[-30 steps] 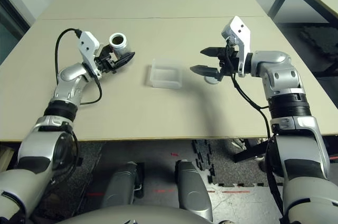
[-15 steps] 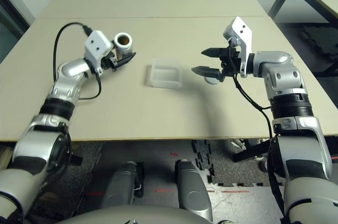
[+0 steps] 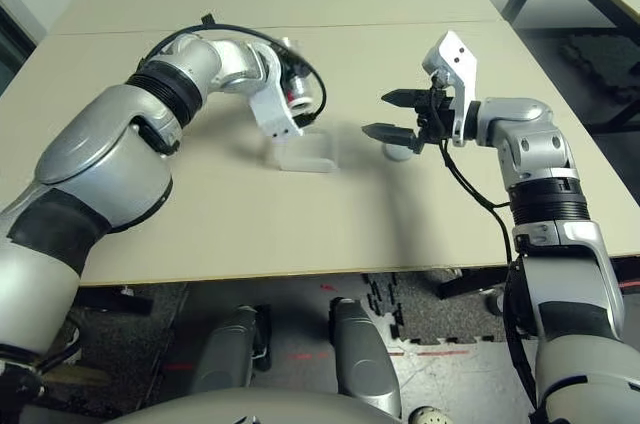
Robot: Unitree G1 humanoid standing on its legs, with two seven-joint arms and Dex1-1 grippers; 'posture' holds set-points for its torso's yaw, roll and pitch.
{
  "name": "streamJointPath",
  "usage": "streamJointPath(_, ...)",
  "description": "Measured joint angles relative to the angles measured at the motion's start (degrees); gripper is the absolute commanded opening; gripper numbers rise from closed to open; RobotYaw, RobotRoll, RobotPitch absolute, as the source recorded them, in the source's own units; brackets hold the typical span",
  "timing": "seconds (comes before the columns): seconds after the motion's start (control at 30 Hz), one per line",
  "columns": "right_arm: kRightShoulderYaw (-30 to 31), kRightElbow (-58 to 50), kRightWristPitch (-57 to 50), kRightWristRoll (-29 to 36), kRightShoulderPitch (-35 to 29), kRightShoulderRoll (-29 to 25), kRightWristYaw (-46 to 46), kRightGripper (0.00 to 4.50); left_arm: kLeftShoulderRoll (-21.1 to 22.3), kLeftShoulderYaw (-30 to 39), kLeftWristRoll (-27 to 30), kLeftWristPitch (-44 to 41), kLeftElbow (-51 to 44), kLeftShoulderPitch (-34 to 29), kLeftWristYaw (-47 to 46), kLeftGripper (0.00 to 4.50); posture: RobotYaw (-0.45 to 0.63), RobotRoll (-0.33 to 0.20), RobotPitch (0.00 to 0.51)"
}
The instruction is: Pour the medicine from the bottle into the box.
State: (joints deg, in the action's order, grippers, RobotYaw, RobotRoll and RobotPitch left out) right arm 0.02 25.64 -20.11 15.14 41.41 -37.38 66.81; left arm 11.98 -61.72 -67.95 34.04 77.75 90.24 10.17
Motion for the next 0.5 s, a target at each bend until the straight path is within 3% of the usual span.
streamJointPath(0.5,-0.58,-0.86,-0.51,-0.05,0.71,0.01,-0.08,4.50,-0.77,4.72,3.50,2.04,0.17,1.54,1.46,2.54,-0.13,0.000,0.113)
